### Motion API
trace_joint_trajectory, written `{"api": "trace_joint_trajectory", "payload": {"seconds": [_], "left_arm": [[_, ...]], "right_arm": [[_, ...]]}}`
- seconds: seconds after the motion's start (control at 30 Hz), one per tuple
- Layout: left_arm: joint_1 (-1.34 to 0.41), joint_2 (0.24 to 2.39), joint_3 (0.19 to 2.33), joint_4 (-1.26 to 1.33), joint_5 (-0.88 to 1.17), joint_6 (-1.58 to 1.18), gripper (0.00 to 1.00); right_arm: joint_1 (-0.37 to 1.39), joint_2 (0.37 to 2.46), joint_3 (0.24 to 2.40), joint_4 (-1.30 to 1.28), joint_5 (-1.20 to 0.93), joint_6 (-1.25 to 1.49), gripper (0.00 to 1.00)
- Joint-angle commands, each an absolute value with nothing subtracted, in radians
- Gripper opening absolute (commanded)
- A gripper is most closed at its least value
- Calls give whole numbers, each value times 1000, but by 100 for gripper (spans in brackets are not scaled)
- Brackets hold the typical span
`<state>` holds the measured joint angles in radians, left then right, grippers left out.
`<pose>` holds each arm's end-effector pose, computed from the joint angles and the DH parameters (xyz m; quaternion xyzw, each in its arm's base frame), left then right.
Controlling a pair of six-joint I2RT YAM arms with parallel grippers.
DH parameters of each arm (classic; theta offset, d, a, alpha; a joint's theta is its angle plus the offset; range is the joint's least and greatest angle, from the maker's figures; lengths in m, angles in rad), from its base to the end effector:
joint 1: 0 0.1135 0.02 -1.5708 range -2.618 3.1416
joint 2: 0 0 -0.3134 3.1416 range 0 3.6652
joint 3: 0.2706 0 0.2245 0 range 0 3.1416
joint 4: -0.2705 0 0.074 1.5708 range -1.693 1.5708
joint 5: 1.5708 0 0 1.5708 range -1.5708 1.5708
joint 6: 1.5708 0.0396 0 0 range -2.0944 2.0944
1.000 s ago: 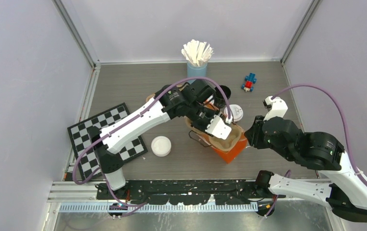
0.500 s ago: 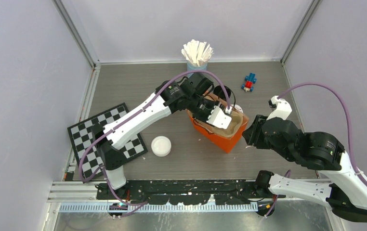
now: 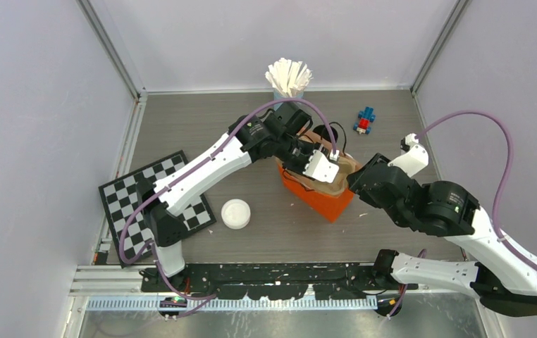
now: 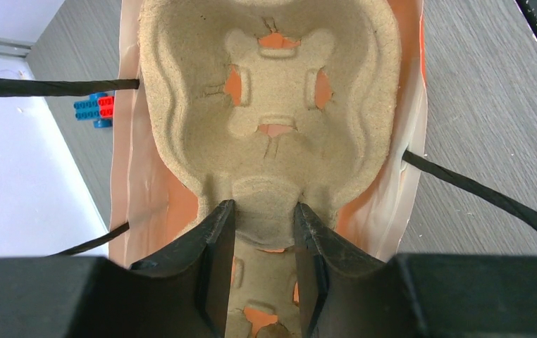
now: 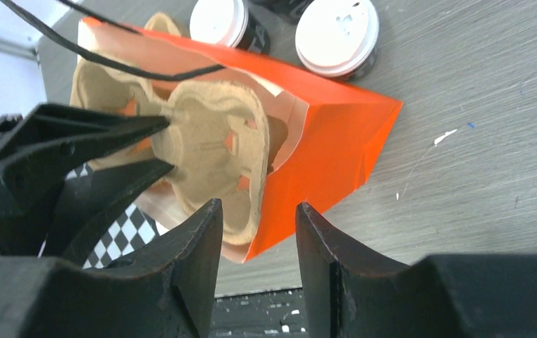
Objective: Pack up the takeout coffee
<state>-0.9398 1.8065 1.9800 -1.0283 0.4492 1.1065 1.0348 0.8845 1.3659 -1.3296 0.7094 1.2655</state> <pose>0.2032 -0.3072 0.4320 0.8202 0.4088 -0.1794 0.3578 0.0498 0.0334 0.4313 0.2229 0.8572 0.1700 0.4319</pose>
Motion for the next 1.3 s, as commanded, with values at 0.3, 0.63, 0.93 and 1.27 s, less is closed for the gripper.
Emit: {"api": "trace_joint_trajectory", "payload": {"seconds": [0.3,0.63,0.93,1.27], "left_arm": [[-928,1797,1993,-1019,412,1109,28],[-927,1796,1994,-1009,388,1108,28],[-926,1796,1993,-1002,380,1100,28],[-925,1811,2001,-992,390,1105,28]], "right_arm": [[981,880,1373,-1322,941,1379,45],[802,883,1308,-1152,733,1221,45],[695,930,1313,-1099,592,1160,42],[695,912,1313,-1154,605,1188,37]]}}
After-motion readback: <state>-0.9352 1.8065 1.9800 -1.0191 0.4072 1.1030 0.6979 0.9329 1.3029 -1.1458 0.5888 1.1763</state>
